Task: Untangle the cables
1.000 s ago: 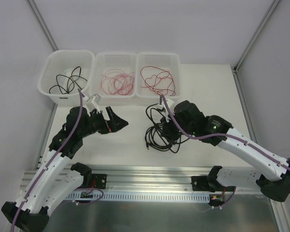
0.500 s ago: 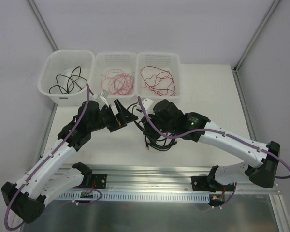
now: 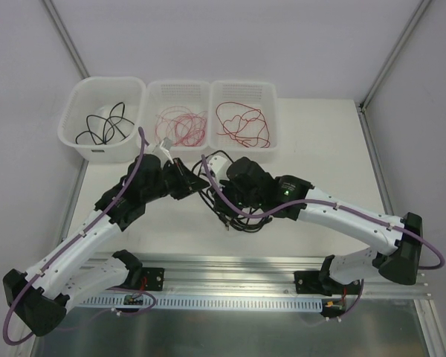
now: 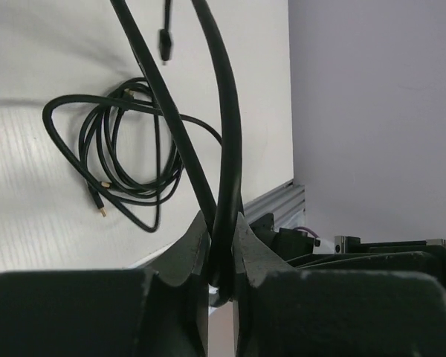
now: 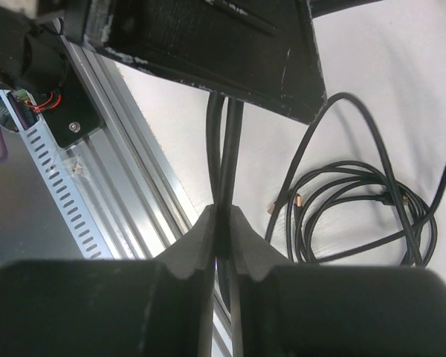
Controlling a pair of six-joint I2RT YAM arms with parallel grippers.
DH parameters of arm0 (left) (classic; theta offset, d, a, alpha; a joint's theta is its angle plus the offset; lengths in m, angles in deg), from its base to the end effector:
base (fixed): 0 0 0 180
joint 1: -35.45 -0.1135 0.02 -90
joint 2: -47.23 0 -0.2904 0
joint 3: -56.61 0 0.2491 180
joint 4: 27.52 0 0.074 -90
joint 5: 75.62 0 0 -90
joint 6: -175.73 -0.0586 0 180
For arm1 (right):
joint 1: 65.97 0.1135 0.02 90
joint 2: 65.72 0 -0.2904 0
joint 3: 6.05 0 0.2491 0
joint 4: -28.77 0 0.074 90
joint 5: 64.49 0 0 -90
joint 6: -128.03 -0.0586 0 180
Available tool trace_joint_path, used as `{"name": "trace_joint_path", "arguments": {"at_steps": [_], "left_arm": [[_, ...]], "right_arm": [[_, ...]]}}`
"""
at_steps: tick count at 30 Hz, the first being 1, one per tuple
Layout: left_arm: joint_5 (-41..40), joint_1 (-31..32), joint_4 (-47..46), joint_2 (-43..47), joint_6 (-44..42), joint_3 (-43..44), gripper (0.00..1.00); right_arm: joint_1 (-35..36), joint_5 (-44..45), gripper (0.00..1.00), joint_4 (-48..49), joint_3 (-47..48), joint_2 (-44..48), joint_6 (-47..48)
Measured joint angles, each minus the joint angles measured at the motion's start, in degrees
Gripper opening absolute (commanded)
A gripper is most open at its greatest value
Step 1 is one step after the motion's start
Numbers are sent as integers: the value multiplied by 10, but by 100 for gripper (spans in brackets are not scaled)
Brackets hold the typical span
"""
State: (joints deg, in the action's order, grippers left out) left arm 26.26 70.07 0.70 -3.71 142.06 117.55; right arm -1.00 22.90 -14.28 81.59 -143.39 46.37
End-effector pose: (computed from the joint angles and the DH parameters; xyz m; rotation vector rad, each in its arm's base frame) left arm 0.1636 -0.1276 0.3412 -0.2388 2.0804 -1.2296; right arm 0.1306 0.2860 0.3680 -1.3432 1.7593 0.6134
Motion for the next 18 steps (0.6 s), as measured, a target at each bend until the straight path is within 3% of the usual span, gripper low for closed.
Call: {"name": "trace_joint_path", "arguments": {"at_steps": [5, 9, 11, 15, 18], "left_arm": [[-3, 3, -4, 0, -13, 5, 0], [-4, 3, -2, 0, -39, 6, 0], [-3, 3, 2, -1, -65, 7, 0], [-1, 3, 14, -1, -127, 25, 0], [2, 3, 15, -1, -172, 52, 0]], "right_arm": [[3, 4, 6, 2, 0, -2, 1], [4, -1, 44, 5, 0, -2, 4], [5, -5, 53, 7, -1, 3, 2], [6, -8, 83, 7, -17, 39, 1], [6, -7, 93, 0, -29, 80, 4]]}}
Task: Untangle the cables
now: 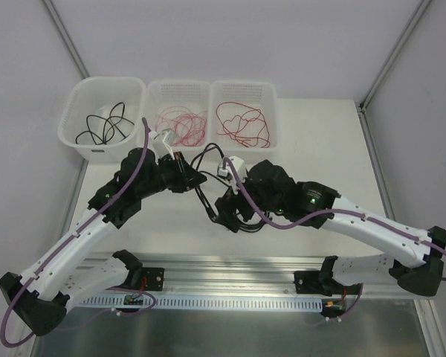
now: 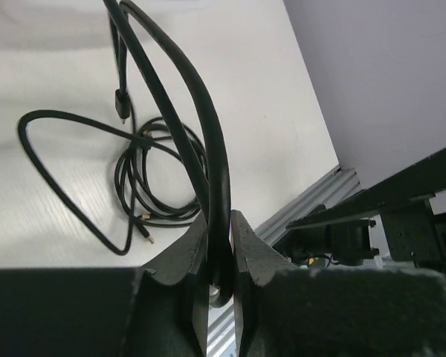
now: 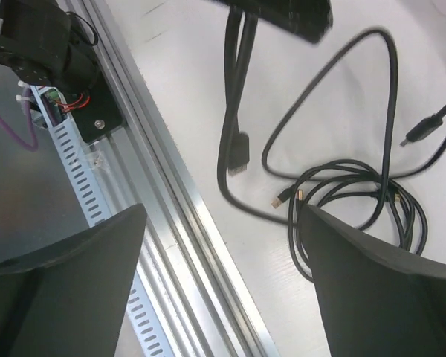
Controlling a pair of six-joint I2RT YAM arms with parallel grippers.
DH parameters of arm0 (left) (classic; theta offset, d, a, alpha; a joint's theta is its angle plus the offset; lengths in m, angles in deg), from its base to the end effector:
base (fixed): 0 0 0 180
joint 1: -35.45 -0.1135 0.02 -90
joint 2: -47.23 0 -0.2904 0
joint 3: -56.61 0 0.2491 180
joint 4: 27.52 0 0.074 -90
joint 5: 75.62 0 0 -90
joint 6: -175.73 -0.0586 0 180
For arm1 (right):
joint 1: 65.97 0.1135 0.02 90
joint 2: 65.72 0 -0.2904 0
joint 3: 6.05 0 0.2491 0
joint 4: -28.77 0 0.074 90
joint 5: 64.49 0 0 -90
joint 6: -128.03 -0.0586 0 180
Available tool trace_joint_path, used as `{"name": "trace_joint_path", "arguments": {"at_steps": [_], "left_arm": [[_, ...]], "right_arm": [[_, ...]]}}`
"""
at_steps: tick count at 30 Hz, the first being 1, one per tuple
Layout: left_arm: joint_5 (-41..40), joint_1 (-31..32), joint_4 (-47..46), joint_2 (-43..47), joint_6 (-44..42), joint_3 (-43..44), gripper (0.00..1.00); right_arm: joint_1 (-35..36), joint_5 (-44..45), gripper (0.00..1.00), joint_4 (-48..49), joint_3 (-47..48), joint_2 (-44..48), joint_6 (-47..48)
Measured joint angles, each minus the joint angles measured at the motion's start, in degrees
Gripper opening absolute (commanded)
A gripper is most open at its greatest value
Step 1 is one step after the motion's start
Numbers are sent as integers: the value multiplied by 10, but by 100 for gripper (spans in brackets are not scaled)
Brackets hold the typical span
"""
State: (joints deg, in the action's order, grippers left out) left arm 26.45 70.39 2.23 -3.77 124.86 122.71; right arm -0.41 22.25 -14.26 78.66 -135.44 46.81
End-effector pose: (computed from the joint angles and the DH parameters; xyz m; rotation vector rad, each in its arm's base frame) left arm 0.1609 -0.1273 0.3709 0.0882 1.9639 -1.0766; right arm 0.1115 0.2535 0.3880 -1.3144 1.6734 0.6606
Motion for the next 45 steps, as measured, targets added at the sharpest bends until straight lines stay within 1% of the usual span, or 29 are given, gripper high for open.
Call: {"name": "trace_joint_path", "arguments": {"at_steps": [2, 8, 13, 17, 19, 20, 23, 26, 31, 34, 40, 45], "left_arm": [[6, 0, 3, 0, -35, 24, 0], [7, 0, 11, 0, -136, 107, 0], [-26, 0, 27, -3, -215, 193, 0], [-85, 0, 42, -27, -283, 282, 0], [-130, 0, 45, -49, -320, 328, 0], [-146, 0, 44, -57, -334, 342, 0], [-202, -13, 47, -88, -384, 380, 0], [-228, -59, 53, -114, -413, 403, 0], [-238, -209, 52, -143, -414, 411, 0], [-242, -277, 31, -163, -404, 405, 0], [-238, -359, -24, -240, -370, 404, 0], [-231, -386, -62, -322, -350, 405, 0]], "right_arm": [[0, 6, 97, -8, -11, 35, 1], [1, 69, 98, -53, -63, 162, 3], [1, 133, 99, -98, -99, 259, -2], [1, 177, 100, -123, -127, 316, -13], [1, 194, 100, -134, -137, 334, -21], [1, 201, 97, -137, -142, 341, -24], [1, 212, 97, -149, -151, 350, -32], [1, 220, 97, -158, -153, 348, -37], [1, 225, 97, -168, -154, 338, -38], [1, 225, 97, -171, -155, 330, -37], [1, 225, 97, -183, -166, 325, -36], [1, 225, 97, -183, -181, 332, -36]]}}
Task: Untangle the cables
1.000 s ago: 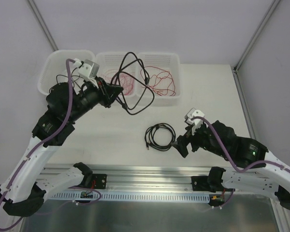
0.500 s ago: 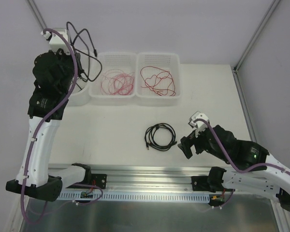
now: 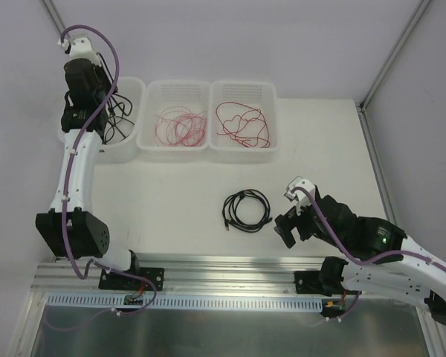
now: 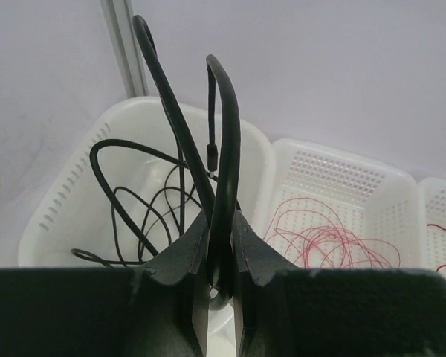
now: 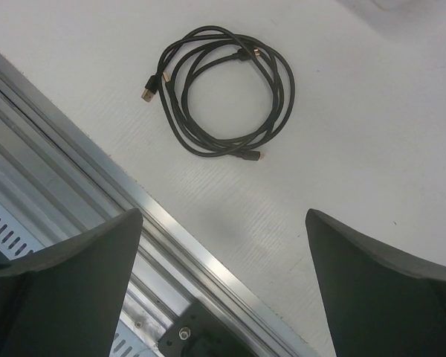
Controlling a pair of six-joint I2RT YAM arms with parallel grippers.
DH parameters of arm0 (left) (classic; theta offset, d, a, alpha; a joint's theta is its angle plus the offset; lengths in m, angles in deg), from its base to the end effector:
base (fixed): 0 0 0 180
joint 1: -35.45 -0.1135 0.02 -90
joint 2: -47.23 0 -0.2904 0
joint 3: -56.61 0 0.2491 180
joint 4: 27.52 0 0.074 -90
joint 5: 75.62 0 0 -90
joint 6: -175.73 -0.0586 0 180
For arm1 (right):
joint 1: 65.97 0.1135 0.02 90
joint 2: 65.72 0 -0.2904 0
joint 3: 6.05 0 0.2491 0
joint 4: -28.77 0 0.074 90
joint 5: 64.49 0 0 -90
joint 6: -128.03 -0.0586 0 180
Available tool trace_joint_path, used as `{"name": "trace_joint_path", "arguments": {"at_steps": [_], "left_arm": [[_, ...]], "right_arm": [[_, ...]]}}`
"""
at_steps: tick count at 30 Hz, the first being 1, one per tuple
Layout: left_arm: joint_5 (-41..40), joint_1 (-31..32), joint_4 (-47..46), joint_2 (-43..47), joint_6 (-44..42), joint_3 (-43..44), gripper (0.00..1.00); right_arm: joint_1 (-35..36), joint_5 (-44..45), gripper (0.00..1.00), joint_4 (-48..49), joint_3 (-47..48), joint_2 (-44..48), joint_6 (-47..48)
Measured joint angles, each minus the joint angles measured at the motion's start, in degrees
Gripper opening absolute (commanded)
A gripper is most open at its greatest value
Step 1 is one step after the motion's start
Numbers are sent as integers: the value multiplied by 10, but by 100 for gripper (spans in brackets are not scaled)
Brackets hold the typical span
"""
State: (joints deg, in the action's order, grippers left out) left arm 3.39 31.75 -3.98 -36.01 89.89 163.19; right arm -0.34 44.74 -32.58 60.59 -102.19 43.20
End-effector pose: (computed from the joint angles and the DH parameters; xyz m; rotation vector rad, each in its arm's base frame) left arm 0.3446 0.0335 0.5001 -0.2576 1.5549 0.1446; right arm 0.0640 0.0945 0.3443 -1.0454 1.8147 0.2865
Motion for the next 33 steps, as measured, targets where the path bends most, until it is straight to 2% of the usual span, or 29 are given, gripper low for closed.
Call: {"name": "trace_joint_path", "arguments": {"at_steps": [5, 12, 17, 20, 21, 23, 24, 27, 29, 33], "left_arm": [[0, -17, -33, -71, 27, -4, 0], [-14, -52, -97, -123, 68, -59, 0], [37, -102, -124, -203, 134, -60, 3], [76, -125, -123, -245, 164, -60, 19], [84, -130, -123, -255, 171, -60, 31], [100, -134, -119, -268, 181, -60, 49], [107, -134, -116, -271, 185, -60, 66], [116, -134, -101, -273, 191, -61, 92], [119, -134, -101, -269, 193, -65, 99], [113, -134, -91, -232, 193, -99, 99]], "right_arm": [[0, -2, 97, 0, -14, 7, 3], [0, 0, 97, 1, -29, -4, 15], [-3, -4, 97, 5, -35, -27, 22], [-6, -7, 97, 6, -35, -46, 25], [-8, -7, 97, 7, -35, -52, 26], [-10, -12, 97, 12, -35, -62, 28], [-12, -13, 97, 14, -35, -65, 29], [-14, -17, 97, 21, -35, -76, 30], [-16, -18, 97, 22, -35, -81, 30], [-20, -17, 97, 24, -37, -87, 26]]}}
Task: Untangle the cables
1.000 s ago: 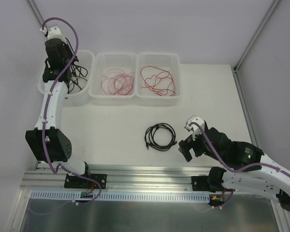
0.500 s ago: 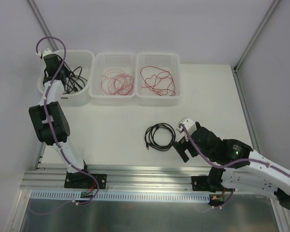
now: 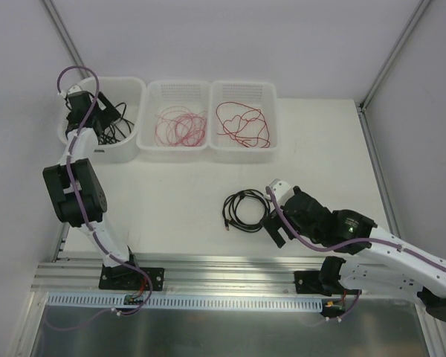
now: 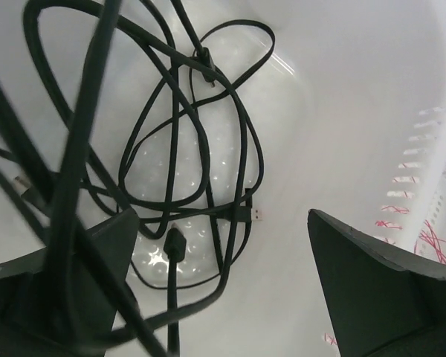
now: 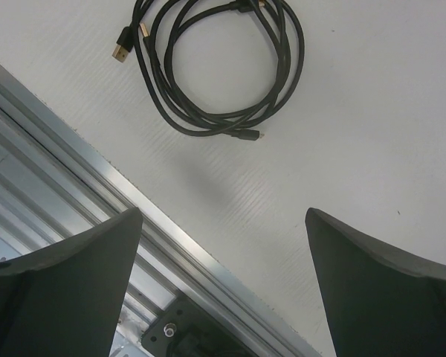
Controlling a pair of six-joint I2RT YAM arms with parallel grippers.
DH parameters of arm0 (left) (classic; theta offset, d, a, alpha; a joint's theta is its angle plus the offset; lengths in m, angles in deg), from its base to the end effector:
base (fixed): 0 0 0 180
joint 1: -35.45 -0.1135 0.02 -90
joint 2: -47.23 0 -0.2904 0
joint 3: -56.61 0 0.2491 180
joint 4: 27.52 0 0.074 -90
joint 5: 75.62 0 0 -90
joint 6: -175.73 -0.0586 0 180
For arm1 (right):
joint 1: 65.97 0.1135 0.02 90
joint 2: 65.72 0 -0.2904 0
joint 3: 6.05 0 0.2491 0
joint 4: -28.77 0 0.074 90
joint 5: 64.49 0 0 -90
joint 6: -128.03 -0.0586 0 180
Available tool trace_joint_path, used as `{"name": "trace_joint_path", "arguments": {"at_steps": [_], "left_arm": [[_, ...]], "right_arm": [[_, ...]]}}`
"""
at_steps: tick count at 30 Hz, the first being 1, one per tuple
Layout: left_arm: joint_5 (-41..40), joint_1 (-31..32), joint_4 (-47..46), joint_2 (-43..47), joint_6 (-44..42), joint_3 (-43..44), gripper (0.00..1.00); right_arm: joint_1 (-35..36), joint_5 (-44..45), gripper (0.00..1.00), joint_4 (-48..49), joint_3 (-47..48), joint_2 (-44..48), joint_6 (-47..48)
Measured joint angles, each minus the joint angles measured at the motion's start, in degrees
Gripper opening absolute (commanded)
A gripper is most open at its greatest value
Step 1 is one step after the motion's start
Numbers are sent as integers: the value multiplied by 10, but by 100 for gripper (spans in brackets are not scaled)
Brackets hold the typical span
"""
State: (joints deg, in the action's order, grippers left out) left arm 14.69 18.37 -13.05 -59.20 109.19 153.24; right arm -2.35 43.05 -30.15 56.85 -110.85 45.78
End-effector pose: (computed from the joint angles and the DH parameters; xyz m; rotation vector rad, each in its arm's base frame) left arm 0.4479 0.1373 0.2951 -0.6880 1.8728 -0.0771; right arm 0.0825 0.1267 0.3099 -1.1840 1.9188 0.1720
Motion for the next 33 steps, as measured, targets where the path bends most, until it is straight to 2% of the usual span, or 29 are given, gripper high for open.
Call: {"name": "trace_joint_path", "arguments": {"at_steps": [12, 17, 19, 22, 26, 27, 30, 33], "left_arm": [[-105, 0, 37, 207, -21, -36, 99], [-132, 23, 51, 304, -26, -112, 99], [-131, 60, 67, 349, -31, -152, 99], [-106, 140, 85, 423, -33, -210, 99], [-17, 229, 102, 526, -33, -296, 99], [3, 238, 108, 542, -32, -313, 99], [87, 269, 128, 589, -35, -376, 99], [137, 276, 146, 624, -39, -432, 99]], "right_arm": [[-3, 10, 97, 24, -14, -5, -31], [-35, 28, 99, 38, -31, -7, -63], [-66, 15, 92, 53, -41, -12, -71], [-123, -20, 83, 81, -59, -35, -87], [-161, -68, 70, 106, -69, -79, -101], [-162, -80, 65, 115, -69, -90, -103], [-162, -121, 58, 149, -69, -133, -102], [-162, -157, 52, 181, -66, -181, -97]]}}
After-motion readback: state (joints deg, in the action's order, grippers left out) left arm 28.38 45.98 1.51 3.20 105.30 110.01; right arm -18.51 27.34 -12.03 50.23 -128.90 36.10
